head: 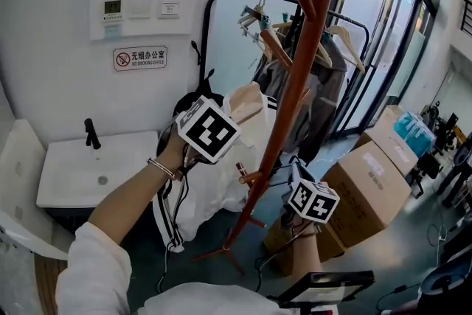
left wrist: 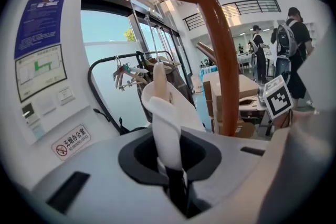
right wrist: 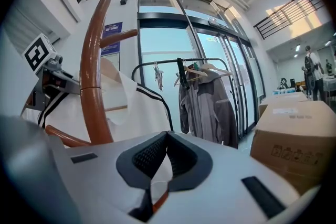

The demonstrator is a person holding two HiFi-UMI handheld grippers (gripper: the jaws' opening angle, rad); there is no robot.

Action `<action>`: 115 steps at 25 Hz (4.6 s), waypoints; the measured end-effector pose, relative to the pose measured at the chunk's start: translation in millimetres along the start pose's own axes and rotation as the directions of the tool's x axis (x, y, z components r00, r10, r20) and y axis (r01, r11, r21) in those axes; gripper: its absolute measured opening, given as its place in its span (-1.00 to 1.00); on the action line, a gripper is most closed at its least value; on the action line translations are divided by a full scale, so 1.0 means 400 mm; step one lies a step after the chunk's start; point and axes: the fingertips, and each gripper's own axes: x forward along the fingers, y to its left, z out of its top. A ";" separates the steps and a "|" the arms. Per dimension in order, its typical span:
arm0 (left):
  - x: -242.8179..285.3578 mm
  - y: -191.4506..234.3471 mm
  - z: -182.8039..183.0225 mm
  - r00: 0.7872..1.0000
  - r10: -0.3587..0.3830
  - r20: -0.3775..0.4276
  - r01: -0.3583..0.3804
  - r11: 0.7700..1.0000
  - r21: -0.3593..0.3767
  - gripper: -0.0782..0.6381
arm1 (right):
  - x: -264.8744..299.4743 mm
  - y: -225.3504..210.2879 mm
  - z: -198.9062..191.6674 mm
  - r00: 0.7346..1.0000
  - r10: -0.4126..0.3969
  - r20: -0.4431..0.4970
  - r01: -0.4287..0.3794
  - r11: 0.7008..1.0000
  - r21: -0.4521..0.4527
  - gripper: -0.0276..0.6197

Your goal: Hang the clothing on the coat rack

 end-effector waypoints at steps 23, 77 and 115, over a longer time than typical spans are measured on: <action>-0.005 -0.023 0.167 0.999 0.015 0.048 -0.022 0.988 0.150 -0.64 | 0.002 -0.065 0.039 0.999 -0.005 0.034 0.004 0.999 0.033 -0.84; -0.059 -0.121 0.112 0.992 0.007 0.130 -0.021 0.994 0.112 -0.63 | -0.021 -0.096 -0.044 0.999 0.022 -0.029 -0.019 0.996 0.081 -0.84; -0.101 -0.127 0.115 0.955 -0.069 0.290 0.066 0.998 0.018 -0.41 | -0.044 -0.072 -0.096 0.998 0.031 -0.062 -0.024 0.994 0.104 -0.84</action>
